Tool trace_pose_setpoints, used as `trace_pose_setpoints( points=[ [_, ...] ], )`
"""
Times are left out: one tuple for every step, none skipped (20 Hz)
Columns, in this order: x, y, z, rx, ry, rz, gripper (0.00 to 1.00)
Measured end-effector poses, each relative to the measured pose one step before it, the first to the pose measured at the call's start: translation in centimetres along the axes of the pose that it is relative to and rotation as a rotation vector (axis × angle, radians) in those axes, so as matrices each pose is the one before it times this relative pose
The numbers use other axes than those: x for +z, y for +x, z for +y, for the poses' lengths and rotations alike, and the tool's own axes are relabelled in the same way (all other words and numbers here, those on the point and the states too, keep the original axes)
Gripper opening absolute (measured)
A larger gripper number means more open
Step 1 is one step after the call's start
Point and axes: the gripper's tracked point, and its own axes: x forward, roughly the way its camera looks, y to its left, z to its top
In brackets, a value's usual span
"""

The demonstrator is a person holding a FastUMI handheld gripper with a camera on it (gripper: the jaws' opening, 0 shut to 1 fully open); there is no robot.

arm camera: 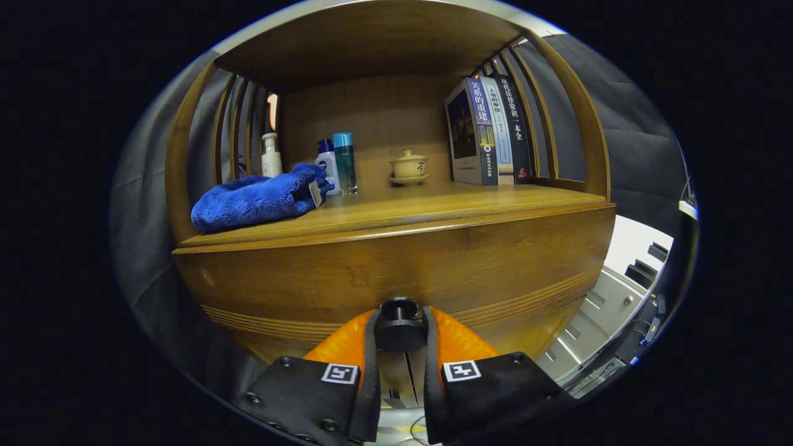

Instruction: Pull open the drawer, take out the items inside it, and place them on the countertop above the cabinet.

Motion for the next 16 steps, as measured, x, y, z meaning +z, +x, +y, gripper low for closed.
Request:
trace_pose_setpoints(
  points=[
    [-0.171, -0.600, -0.208, 0.00094, 0.00321, -0.00156, 0.37],
    [-0.074, -0.505, -0.056, -0.00003, -0.00264, -0.00471, 0.37],
    [-0.118, -0.477, 0.027, -0.00071, 0.00168, -0.00423, 0.37],
    [-0.192, -0.654, 0.000, -0.00450, 0.01104, -0.00014, 0.37],
    [-0.225, -0.814, -0.054, -0.00660, 0.00992, -0.00195, 0.37],
    [-0.209, -0.999, -0.194, -0.00703, -0.00071, -0.00293, 0.37],
    [-0.222, -0.855, -0.061, -0.00590, -0.00477, -0.00365, 0.37],
    [-0.220, -0.810, 0.031, -0.00399, -0.00184, -0.00309, 0.37],
    [-0.241, -0.743, 0.034, -0.00182, 0.00165, -0.00062, 0.37],
    [-0.189, -0.553, 0.066, -0.00156, 0.00243, 0.00357, 0.37],
    [-0.136, -0.695, -0.174, -0.00206, -0.00191, 0.00090, 0.37],
    [-0.310, -0.963, -0.031, -0.00319, -0.00593, 0.00287, 0.36],
    [-0.223, -0.667, -0.052, -0.00140, -0.00776, 0.00125, 0.36],
    [-0.164, -0.574, 0.009, 0.00050, -0.00513, 0.00325, 0.36],
    [-0.157, -0.582, -0.049, 0.00080, -0.00199, 0.00344, 0.36],
    [-0.160, -0.527, -0.001, 0.00032, -0.00029, 0.00445, 0.36]
  ],
)
